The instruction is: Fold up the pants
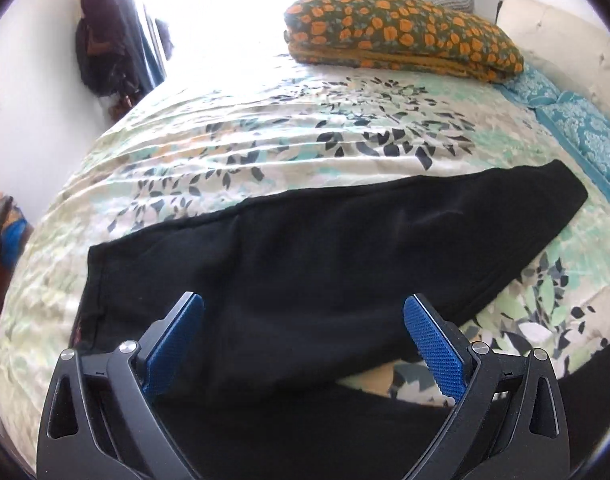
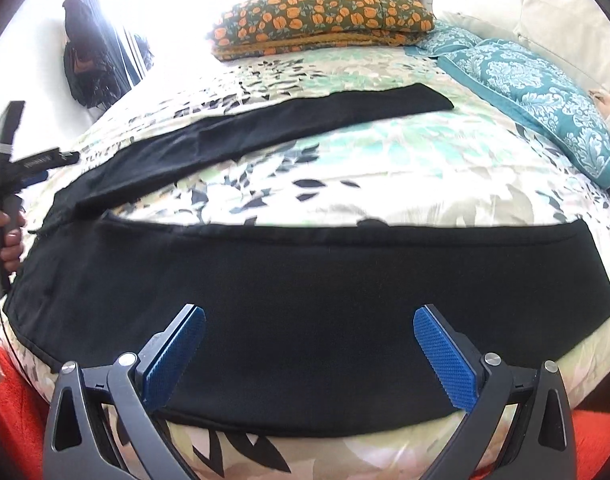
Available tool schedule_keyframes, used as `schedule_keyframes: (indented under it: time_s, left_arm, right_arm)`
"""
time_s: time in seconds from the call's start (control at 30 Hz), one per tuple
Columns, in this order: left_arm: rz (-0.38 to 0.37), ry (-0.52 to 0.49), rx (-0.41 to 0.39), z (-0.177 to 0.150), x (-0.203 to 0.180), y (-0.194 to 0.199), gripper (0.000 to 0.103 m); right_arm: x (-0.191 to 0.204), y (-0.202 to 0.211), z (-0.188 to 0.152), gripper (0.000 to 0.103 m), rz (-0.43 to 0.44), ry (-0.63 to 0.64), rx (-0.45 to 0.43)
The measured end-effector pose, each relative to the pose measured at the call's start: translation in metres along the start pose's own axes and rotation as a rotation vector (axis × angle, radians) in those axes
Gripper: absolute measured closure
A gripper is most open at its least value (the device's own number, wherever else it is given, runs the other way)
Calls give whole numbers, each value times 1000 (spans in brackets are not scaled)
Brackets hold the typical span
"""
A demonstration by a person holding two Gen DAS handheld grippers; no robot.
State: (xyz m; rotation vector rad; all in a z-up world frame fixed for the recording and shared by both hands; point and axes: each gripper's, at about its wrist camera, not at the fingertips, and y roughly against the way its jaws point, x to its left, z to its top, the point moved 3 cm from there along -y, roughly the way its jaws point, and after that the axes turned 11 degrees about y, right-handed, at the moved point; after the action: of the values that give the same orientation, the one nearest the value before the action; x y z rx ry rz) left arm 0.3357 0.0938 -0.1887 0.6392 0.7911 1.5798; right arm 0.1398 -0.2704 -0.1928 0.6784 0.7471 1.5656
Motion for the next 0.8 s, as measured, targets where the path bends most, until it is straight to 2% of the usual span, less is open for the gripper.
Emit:
schedule_keyframes:
  time_s: [0.13, 0.17, 0.2, 0.23, 0.33, 0.43, 0.53, 0.67, 0.77, 0.8]
  left_arm:
    - [109, 42, 133, -9, 15, -80, 2]
    - [80, 60, 170, -17, 21, -96, 0]
    - [8, 108, 123, -21, 29, -95, 0]
    - [-21, 131, 91, -23, 34, -92, 0]
    - [-14, 105, 49, -30, 30, -88, 0]
    - [-8, 101, 22, -33, 29, -87, 1]
    - [2, 91, 2, -33, 25, -88, 1]
    - [0, 90, -14, -30, 25, -87, 1]
    - [2, 86, -27, -32, 24, -87, 1]
    - [3, 85, -30, -33, 23, -88, 1]
  right_arm:
    - [-50, -30, 62, 0, 44, -48, 15]
    - [-72, -41, 79, 0, 44, -86, 15]
    - [-95, -54, 97, 0, 42, -126, 16]
    - [-120, -69, 114, 0, 32, -155, 23]
    - [-187, -127, 173, 0, -45, -154, 70]
    - [-234, -191, 232, 0, -117, -71, 136]
    - [-265, -246, 276, 0, -166, -45, 176]
    - [-282, -306, 303, 1, -246, -32, 243]
    - [-291, -329, 309, 17, -221, -72, 229]
    - [-293, -335, 307, 53, -190, -87, 250]
